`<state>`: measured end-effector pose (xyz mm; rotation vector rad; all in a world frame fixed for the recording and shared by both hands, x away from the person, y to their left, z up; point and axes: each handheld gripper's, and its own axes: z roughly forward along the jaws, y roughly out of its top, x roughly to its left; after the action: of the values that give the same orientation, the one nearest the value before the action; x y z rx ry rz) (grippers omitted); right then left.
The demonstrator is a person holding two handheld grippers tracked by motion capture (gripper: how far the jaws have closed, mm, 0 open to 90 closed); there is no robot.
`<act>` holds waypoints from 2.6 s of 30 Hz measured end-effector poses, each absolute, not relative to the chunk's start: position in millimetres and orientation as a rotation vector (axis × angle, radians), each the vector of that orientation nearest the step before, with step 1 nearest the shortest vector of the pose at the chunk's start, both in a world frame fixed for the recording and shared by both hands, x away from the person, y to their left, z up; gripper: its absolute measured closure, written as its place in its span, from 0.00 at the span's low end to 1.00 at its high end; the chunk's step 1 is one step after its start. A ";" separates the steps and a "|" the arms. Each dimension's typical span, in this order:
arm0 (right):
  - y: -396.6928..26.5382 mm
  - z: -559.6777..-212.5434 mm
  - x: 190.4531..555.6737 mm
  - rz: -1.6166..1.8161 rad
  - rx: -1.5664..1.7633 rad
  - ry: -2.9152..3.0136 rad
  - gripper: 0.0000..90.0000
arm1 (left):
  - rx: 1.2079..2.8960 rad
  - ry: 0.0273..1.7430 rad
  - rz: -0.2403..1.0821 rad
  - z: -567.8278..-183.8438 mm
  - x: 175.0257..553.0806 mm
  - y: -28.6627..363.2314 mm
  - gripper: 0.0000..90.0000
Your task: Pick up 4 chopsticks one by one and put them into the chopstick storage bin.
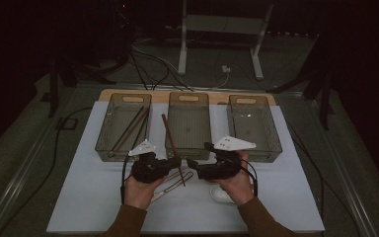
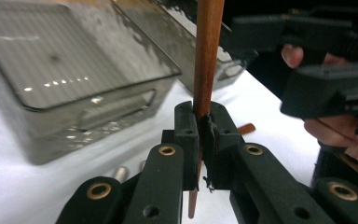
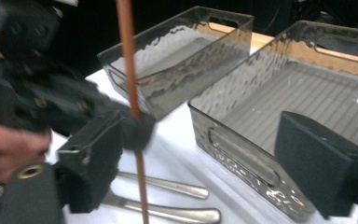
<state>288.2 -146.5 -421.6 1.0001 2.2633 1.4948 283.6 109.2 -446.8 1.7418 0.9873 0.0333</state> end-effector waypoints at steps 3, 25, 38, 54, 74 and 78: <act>-150.3 -424.3 288.7 1.485 0.996 2.269 0.11 | 1.731 1.003 0.059 -441.2 285.6 120.2 0.96; -190.3 -441.4 291.4 1.403 1.022 2.293 0.01 | 1.727 1.123 0.190 -418.5 304.2 180.6 0.96; -211.9 -446.2 288.0 1.405 1.025 2.274 0.01 | 1.754 1.190 0.234 -414.3 320.2 199.2 0.96; -236.8 -454.0 284.4 1.373 1.111 2.254 0.01 | 1.787 1.327 0.282 -417.7 350.5 223.7 0.96; -239.1 -455.3 283.8 1.372 1.125 2.245 0.01 | 1.764 1.465 0.378 -434.6 387.2 232.3 0.96; -240.1 -455.9 283.6 1.373 1.123 2.246 0.01 | 1.752 1.480 0.378 -440.4 392.6 232.5 0.93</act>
<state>283.6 -240.1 -455.9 1.1230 2.2458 1.3734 392.6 232.5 -440.4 1.7519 1.4800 0.3781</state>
